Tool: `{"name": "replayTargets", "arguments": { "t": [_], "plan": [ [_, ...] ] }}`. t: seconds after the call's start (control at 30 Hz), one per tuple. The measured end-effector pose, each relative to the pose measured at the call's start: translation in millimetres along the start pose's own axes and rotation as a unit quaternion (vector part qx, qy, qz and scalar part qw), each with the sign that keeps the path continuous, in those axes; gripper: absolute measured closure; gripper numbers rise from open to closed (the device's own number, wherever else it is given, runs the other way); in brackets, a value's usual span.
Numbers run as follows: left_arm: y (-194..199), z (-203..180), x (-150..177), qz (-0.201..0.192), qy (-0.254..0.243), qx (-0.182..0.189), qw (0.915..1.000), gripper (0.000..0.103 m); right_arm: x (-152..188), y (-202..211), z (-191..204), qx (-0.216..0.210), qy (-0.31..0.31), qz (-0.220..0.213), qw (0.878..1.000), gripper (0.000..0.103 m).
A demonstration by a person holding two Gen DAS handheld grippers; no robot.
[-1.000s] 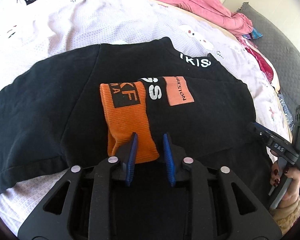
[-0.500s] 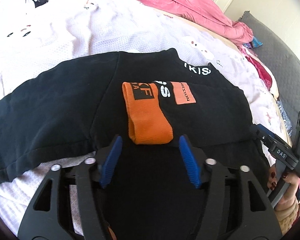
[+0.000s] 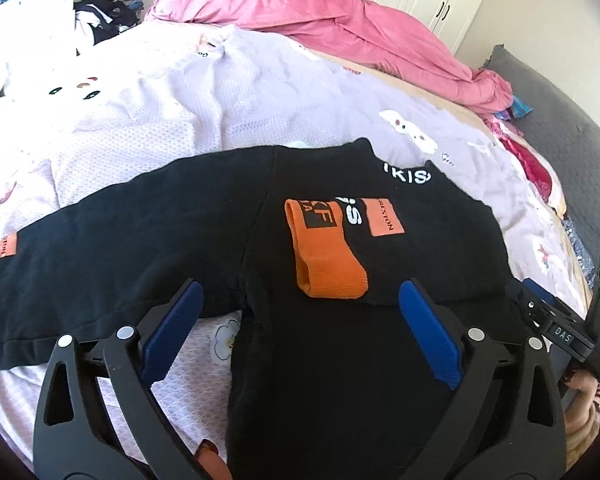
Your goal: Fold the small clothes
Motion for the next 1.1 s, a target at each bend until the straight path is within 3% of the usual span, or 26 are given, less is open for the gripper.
{"name": "replayTargets", "arguments": {
  "t": [0.47,0.8,0.93,1.1],
  "plan": [
    [58.5,39.2,-12.7,-0.077,0.03,-0.045,0.9955,0.009,-3.8,12.6,45.8,-0.021,0.011,-0.002,1.0,0.005],
    [101.5,84.2,-14.2,-0.136,0.078,-0.097,0.9829,0.009,-19.0,30.7,108.1,-0.061,0.049,-0.016,0.997,0.004],
    [112.3,101.9,-9.5,-0.145,0.105,-0.106,0.9781,0.009,-21.3,38.1,134.8,-0.076,0.071,-0.022,0.994,0.004],
    [128.5,126.9,-5.5,-0.157,0.129,-0.148,0.9679,0.009,-19.6,43.8,166.0,-0.094,0.092,-0.023,0.991,0.004]
  ]
}}
Point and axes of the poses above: each gripper's, at about its wrist camera, not at the fingertips, and y roughly against the way its jaws point, z to its left, x to its underside, the point moved 7 cm from there along -y, roughly the way its jaws point, and after that the axes turned 11 degrees about x, right-handed, at the moved point
